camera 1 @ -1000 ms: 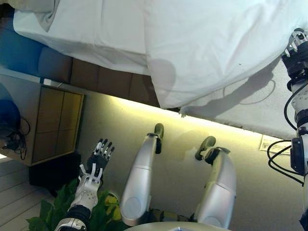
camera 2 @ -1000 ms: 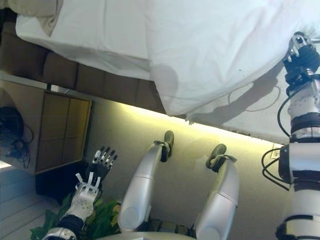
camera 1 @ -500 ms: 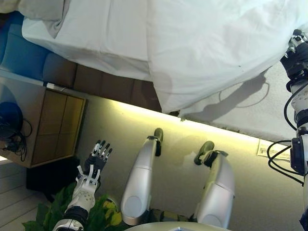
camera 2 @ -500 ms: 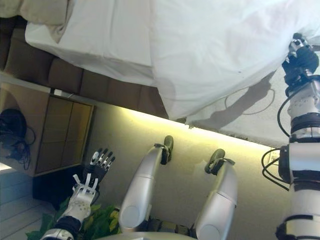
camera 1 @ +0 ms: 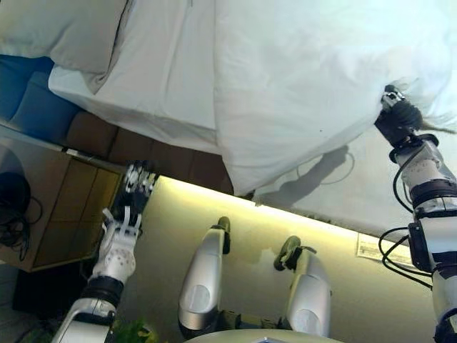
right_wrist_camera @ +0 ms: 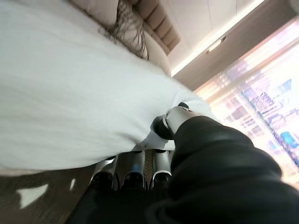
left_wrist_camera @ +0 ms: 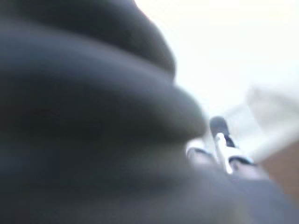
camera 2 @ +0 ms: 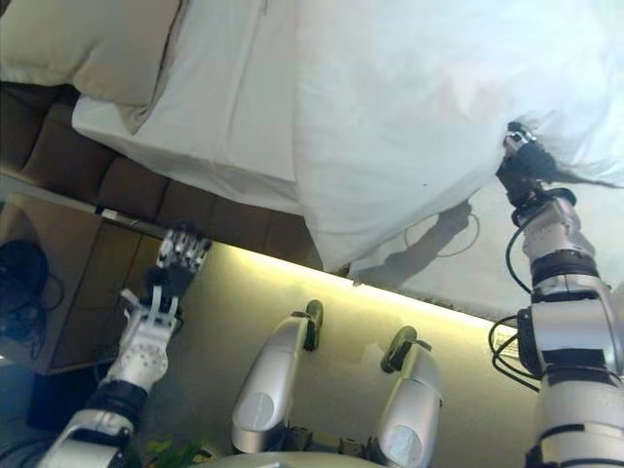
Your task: Make the bed neatly
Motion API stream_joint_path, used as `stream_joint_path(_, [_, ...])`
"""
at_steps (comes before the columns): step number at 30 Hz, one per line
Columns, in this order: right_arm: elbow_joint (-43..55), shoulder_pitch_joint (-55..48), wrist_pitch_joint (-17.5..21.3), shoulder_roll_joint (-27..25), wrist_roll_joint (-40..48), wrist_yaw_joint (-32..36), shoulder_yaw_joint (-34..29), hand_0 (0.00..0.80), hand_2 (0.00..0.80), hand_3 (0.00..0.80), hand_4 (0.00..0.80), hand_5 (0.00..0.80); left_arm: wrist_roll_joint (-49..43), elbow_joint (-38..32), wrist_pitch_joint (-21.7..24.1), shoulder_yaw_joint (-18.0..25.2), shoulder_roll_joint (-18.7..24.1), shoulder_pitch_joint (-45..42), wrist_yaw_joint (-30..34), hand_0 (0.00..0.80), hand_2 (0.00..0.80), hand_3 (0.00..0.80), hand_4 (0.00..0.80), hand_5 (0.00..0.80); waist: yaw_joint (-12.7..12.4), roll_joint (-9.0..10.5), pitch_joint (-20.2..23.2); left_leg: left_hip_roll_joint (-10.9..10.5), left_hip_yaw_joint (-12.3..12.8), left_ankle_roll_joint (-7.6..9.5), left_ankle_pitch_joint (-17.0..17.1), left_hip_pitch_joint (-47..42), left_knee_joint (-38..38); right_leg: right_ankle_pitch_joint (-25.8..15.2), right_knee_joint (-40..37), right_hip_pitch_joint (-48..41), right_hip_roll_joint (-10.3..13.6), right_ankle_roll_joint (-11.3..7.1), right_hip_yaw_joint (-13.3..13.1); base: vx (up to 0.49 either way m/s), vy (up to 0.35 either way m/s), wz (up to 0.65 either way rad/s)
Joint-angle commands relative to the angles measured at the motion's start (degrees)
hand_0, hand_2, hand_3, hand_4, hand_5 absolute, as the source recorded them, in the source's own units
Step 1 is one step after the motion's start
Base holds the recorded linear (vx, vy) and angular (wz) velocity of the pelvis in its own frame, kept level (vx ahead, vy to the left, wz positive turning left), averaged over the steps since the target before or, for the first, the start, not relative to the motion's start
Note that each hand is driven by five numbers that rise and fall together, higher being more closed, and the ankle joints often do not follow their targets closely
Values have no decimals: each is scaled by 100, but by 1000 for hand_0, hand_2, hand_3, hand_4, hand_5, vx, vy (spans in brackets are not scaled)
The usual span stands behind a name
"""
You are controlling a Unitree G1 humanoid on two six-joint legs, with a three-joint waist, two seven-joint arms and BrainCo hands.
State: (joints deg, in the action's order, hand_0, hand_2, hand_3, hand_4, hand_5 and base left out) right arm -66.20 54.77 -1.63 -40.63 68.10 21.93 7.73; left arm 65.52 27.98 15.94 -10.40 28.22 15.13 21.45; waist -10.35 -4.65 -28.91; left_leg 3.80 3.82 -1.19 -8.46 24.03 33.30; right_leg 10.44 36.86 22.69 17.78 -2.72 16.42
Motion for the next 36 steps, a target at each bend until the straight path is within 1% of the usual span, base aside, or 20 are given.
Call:
stream_joint_path(1, [437, 125, 215, 109, 135, 213, 88, 800, 800, 800, 800, 800, -569, -249, -150, -525, 222, 85, 216, 0, 0, 0, 0, 0, 8, 222, 584, 503, -107, -294, 387, -465, -638, -502, -746, -674, 64, -191, 29, 33, 1, -11])
stream_joint_path(2, [424, 135, 205, 142, 135, 200, 121, 800, 800, 800, 800, 800, -651, -234, -295, -596, 223, 119, 189, 0, 0, 0, 0, 0, 11, 226, 613, 515, -104, -311, 415, -550, -717, -528, -849, -772, 39, -200, 38, 61, 2, -8])
stream_joint_path(3, [397, 156, 152, 215, 136, 172, 199, 800, 800, 800, 800, 800, -905, -105, -678, -786, 193, 212, 276, 0, 0, 0, 0, 0, 32, 254, 713, 538, -90, -350, 479, -704, -888, -570, -1061, -950, -11, -219, 61, 95, -2, -10])
stream_joint_path(4, [407, 155, 147, 244, 137, 148, 234, 800, 800, 800, 800, 800, -965, -75, -775, -867, 189, 249, 286, 0, 0, 0, 0, 0, 43, 261, 741, 538, -88, -355, 500, -771, -954, -592, -1140, -1013, -33, -229, 56, 119, 5, -7])
stream_joint_path(5, [396, 145, 108, 312, 120, 119, 310, 800, 800, 800, 800, 800, -1213, 57, -1204, -1070, 167, 342, 204, 0, 0, 0, 0, 0, 71, 287, 841, 551, -70, -376, 541, -906, -1102, -634, -1330, -1163, -81, -253, 61, 83, 9, -7])
stream_joint_path(6, [398, 144, 100, 345, 113, 104, 335, 800, 800, 800, 800, 800, -1282, 130, -1362, -1160, 149, 376, 175, 0, 0, 0, 0, 0, 83, 293, 873, 558, -63, -384, 562, -958, -1159, -653, -1395, -1215, -94, -265, 65, 129, 20, -2])
stream_joint_path(7, [411, 147, 34, 435, 81, 68, 432, 800, 800, 800, 800, 800, -1463, 385, -1769, -1443, 95, 460, 99, 0, 0, 0, 0, 0, 129, 319, 990, 581, -35, -402, 626, -1122, -1334, -699, -1586, -1378, -142, -293, 58, 98, 18, -2])
stream_joint_path(8, [413, 146, 28, 455, 74, 54, 455, 800, 800, 800, 800, 800, -1505, 444, -1874, -1488, 66, 475, 67, 0, 0, 0, 0, 0, 136, 321, 1011, 587, -26, -408, 641, -1165, -1377, -709, -1631, -1422, -152, -295, 63, 128, 28, -5])
stream_joint_path(9, [416, 132, -1, 510, 41, 49, 504, 800, 800, 800, 800, 800, -1601, 595, -2109, -1616, 13, 504, -42, 0, 0, 0, 0, 0, 161, 329, 1081, 593, -8, -421, 673, -1274, -1488, -728, -1745, -1525, -173, -312, 62, 118, 28, -9])
stream_joint_path(10, [421, 105, -22, 567, 4, 36, 550, 800, 800, 800, 800, 800, -1625, 740, -2457, -1735, -37, 541, -103, 0, 0, 0, 0, 0, 188, 336, 1147, 596, 11, -434, 710, -1385, -1604, -749, -1857, -1631, -191, -333, 65, 142, 32, -9])
stream_joint_path(11, [445, 87, -44, 610, -7, 0, 588, 800, 800, 800, 800, 800, -1664, 847, -2628, -1818, -88, 570, -120, 0, 0, 0, 0, 0, 210, 343, 1200, 599, 26, -444, 740, -1474, -1705, -766, -1952, -1714, -207, -352, 69, 150, 25, -12])
stream_joint_path(14, [503, 9, -90, 737, -46, -76, 663, 800, 800, 800, 800, 800, -1706, 1109, -3251, -2043, -319, 674, -239, 0, 0, 0, 0, 0, 271, 370, 1362, 626, 92, -476, 838, -1728, -2021, -816, -2257, -1966, -279, -402, 106, 132, 3, -7])
stream_joint_path(15, [524, -3, -98, 810, -40, -115, 699, 800, 800, 800, 800, 800, -1738, 1314, -3478, -2152, -459, 751, -271, 0, 0, 0, 0, 0, 298, 392, 1430, 630, 110, -496, 878, -1813, -2144, -839, -2391, -2061, -317, -422, 105, 117, -17, 3])
stream_joint_path(19, [603, -6, -127, 1041, -38, -208, 832, 800, 800, 800, 800, 800, -1568, 2028, -4026, -2226, -1045, 1007, -367, 0, 0, 0, 0, 0, 400, 466, 1566, 669, 181, -550, 992, -2019, -2450, -896, -2669, -2243, -414, -466, 114, 97, -32, 1])
stream_joint_path(20, [647, -8, -127, 1116, -32, -258, 870, 800, 800, 800, 800, 800, -1364, 2173, -4176, -2208, -1201, 1069, -398, 0, 0, 0, 0, 0, 423, 487, 1582, 688, 198, -566, 1012, -2042, -2486, -916, -2714, -2262, -428, -474, 115, 55, -49, -1])
stream_joint_path(23, [726, -60, -105, 1333, -88, -319, 936, 800, 800, 800, 800, 800, -168, 2478, -4666, -2047, -1647, 1148, -520, 0, 0, 0, 0, 0, 484, 550, 1610, 757, 263, -593, 1059, -2120, -2623, -956, -2831, -2301, -484, -480, 105, 41, -61, -5])
stream_joint_path(26, [829, -75, -52, 1539, -108, -415, 1006, 800, 800, 800, 800, 800, 946, 2698, -4936, -1898, -2003, 1226, -695, 0, 0, 0, 0, 0, 543, 650, 1619, 808, 321, -617, 1119, -2154, -2755, -1027, -2955, -2301, -541, -484, 75, 11, -98, -11])
stream_joint_path(30, [1010, -41, 44, 1793, 6, -542, 1066, 800, 800, 800, 800, 800, 2008, 2875, -5083, -1729, -2327, 1324, -966, 0, 0, 0, 0, 0, 592, 848, 1592, 900, 403, -653, 1161, -2177, -2889, -1094, -3086, -2291, -651, -479, 46, -22, -150, -14])
stream_joint_path(32, [1151, -47, 49, 1904, 57, -635, 1058, 800, 800, 800, 800, 800, 2368, 2944, -5127, -1630, -2448, 1313, -1052, 0, 0, 0, 0, 0, 614, 938, 1601, 948, 430, -670, 1171, -2188, -2937, -1114, -3140, -2294, -705, -469, 40, -7, -164, -8])
stream_joint_path(36, [1342, -119, 61, 2059, 97, -762, 1042, 800, 800, 800, 800, 800, 3367, 2888, -5189, -1551, -2647, 1217, -1255, 0, 0, 0, 0, 0, 633, 1037, 1631, 1014, 484, -700, 1196, -2267, -3038, -1132, -3236, -2356, -792, -441, 31, 24, -118, -11])
